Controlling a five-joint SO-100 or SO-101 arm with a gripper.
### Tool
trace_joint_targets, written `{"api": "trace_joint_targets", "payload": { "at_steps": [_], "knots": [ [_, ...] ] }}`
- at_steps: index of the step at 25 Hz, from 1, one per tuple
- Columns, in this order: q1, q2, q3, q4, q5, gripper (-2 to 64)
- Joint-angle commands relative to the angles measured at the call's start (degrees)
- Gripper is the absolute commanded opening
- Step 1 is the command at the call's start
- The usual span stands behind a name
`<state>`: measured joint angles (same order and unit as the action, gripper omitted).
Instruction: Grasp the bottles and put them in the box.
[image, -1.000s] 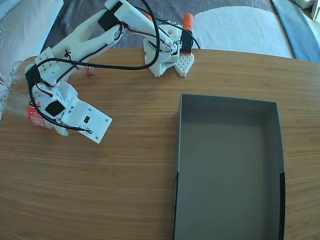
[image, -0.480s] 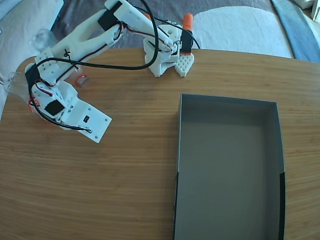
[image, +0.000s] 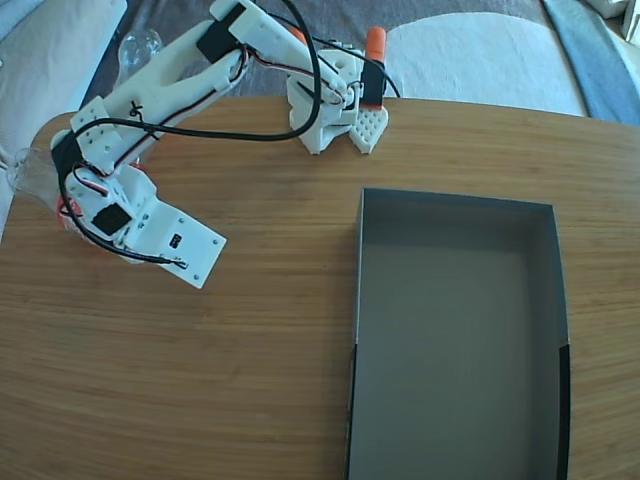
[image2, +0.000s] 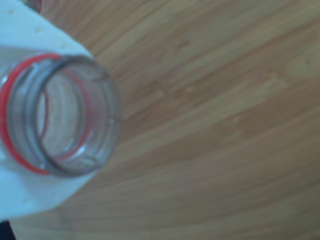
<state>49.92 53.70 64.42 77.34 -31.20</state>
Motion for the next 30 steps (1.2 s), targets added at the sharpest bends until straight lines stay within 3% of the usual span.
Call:
{"api": "trace_joint_targets", "payload": {
  "at_steps": [1,14,19,30],
  "knots": [
    [-0.2,1.2,-1.5,-0.2,-0.4,12.3],
    [-0.2,1.2,-1.4,-1.3,-0.4,12.3],
    [-1.5,2.1,-1.6,-1.3,-6.5,12.3],
    [-4.1,1.4,-3.7,-0.8,-6.5,12.3]
  ]
}}
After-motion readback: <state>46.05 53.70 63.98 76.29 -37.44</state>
